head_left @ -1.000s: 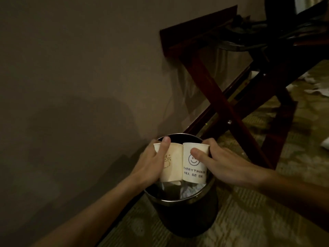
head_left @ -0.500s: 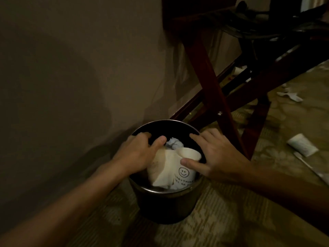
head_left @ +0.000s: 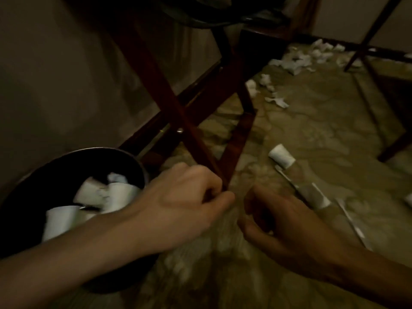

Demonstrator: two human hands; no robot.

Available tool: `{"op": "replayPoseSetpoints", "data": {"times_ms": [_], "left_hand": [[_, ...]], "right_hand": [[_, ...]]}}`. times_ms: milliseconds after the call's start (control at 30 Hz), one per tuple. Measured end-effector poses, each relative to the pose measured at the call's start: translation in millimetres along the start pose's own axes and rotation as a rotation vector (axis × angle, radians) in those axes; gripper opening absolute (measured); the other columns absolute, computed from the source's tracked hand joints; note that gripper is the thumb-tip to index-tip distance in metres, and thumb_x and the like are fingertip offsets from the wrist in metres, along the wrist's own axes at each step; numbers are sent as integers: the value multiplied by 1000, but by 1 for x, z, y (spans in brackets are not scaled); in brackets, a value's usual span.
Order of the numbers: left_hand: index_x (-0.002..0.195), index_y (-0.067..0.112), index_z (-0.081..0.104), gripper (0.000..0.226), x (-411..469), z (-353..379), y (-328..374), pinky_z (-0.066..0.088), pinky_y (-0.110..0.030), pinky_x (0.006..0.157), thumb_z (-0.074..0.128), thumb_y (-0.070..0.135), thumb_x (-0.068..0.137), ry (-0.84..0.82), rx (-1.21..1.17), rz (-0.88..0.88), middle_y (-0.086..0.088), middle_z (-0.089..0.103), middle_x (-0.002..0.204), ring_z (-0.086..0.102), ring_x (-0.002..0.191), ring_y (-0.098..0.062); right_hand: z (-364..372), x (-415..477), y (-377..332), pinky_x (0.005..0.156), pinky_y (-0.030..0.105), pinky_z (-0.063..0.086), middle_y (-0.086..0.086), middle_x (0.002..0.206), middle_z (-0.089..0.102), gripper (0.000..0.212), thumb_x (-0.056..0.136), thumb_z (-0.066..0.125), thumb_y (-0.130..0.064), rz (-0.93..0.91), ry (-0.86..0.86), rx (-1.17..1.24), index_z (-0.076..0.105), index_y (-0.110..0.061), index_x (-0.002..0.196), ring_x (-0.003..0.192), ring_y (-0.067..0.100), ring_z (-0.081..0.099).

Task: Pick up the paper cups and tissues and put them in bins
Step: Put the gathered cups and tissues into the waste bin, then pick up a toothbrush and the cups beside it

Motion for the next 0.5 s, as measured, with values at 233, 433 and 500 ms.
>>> {"op": "replayPoseSetpoints", "data": {"times_ms": [233, 433, 500], "left_hand": [[73, 28, 58, 28, 103, 144, 77, 48, -32, 54, 55, 48, 93, -256, 28, 3, 9, 58, 66, 55, 61, -5], [81, 29, 59, 18, 182, 289, 101, 50, -32, 70, 55, 41, 94, -445, 109, -108, 8, 62, 85, 62, 83, -14], [89, 29, 60, 13, 196, 324, 103, 53, -38, 80, 56, 40, 94, -462, 97, -158, 2, 64, 96, 62, 91, -19]], "right_hand": [[-34, -88, 170, 50, 22, 40, -8, 68, 59, 18, 79, 52, -54, 294, 90, 29, 45, -38, 81, 58, 8, 56], [-35, -178, 358, 67, 33, 49, -8, 73, 63, 14, 90, 65, -30, 716, 144, -32, 60, -22, 100, 70, 12, 61], [-27, -197, 395, 66, 29, 43, -6, 82, 63, 17, 91, 63, -30, 792, 157, -11, 61, -20, 105, 78, 13, 59]]}}
Point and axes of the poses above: each hand's wrist, its own x-axis towards the middle knuckle, its own z-axis out of the palm, y = z × x, the point moved 9 cm from there along x, towards the middle knuckle
